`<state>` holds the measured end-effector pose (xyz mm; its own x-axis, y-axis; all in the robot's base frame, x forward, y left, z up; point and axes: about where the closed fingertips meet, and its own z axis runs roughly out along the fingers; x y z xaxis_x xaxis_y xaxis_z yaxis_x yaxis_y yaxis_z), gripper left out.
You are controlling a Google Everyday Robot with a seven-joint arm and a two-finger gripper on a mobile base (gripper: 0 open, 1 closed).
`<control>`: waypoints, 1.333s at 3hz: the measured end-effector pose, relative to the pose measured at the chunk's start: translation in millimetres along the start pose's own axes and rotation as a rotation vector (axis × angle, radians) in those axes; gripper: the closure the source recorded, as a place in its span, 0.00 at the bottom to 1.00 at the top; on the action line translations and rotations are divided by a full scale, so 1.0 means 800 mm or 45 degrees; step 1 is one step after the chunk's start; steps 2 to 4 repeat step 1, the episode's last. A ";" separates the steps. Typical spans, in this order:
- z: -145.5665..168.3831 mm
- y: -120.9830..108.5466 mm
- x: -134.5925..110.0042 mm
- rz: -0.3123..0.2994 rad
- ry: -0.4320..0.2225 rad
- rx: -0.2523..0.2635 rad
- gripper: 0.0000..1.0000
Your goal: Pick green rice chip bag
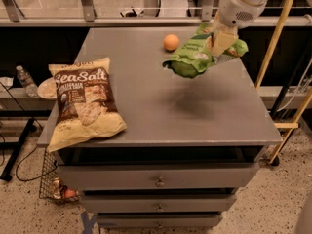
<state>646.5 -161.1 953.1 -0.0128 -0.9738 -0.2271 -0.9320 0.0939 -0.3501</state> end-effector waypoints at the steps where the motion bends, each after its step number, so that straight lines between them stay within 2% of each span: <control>1: -0.014 -0.001 -0.014 -0.047 0.006 0.005 1.00; 4: -0.014 -0.001 -0.014 -0.047 0.006 0.005 1.00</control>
Offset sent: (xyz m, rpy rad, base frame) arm 0.0000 0.0000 0.0000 0.0000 0.0000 0.0000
